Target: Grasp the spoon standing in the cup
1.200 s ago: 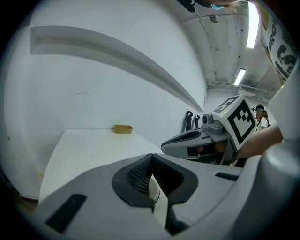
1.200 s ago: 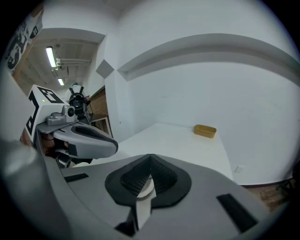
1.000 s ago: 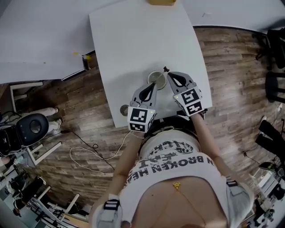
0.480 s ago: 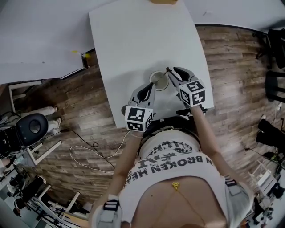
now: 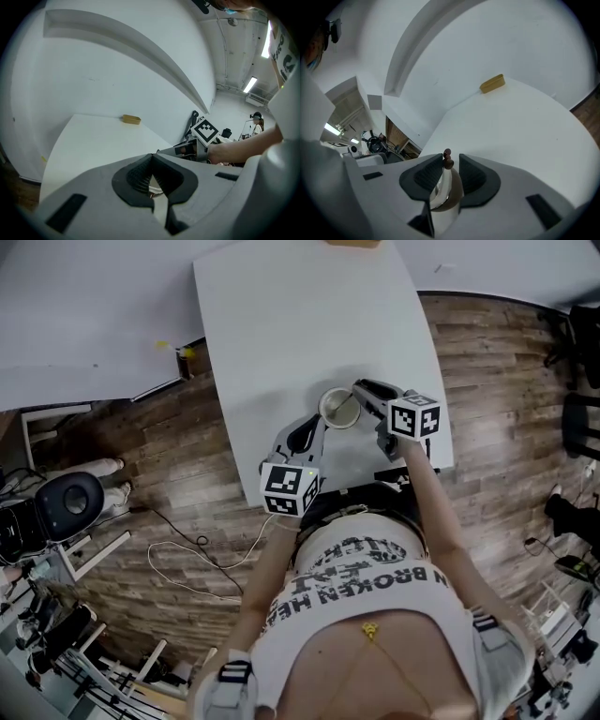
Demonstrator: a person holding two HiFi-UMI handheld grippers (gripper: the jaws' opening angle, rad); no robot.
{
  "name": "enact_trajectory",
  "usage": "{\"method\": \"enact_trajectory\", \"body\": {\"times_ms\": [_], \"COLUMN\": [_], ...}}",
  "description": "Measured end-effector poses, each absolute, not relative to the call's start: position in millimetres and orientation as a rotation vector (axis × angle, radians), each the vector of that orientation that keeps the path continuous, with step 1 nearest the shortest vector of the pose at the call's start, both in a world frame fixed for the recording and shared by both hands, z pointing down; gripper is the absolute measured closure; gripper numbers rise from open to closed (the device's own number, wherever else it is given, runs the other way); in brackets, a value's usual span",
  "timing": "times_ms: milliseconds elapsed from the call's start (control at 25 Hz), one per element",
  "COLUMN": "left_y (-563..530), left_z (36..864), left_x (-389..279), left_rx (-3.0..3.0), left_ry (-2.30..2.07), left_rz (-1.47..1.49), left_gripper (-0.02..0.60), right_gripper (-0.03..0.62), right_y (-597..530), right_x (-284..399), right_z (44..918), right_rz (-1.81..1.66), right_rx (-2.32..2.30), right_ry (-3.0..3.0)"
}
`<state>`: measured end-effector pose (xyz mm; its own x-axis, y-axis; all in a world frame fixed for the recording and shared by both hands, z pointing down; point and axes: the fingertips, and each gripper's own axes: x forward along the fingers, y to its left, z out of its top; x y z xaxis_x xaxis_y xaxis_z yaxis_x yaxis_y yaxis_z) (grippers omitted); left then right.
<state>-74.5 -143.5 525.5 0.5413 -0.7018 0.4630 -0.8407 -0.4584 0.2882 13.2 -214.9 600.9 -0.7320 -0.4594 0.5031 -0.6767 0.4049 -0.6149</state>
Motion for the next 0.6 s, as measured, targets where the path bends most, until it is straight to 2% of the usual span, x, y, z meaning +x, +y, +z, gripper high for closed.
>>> {"method": "enact_trajectory", "body": {"times_ms": [200,600], "left_y": [-142.5,-138.2], "left_z": [527.0,527.9], "left_x": [-78.5,-76.2], "left_rx": [2.274,2.251], "left_ry": [-1.263,-1.264], "left_rz": [0.379,0.362], "left_gripper": [0.577,0.577], "right_gripper": [0.538,0.549], "right_y": [-212.9,-210.6], "right_x": [8.0,11.5], "right_z": [597.2,580.1], "right_rz": [1.226,1.232], "right_rx": [0.972,0.976], "right_ry": [-2.434,-2.478]}}
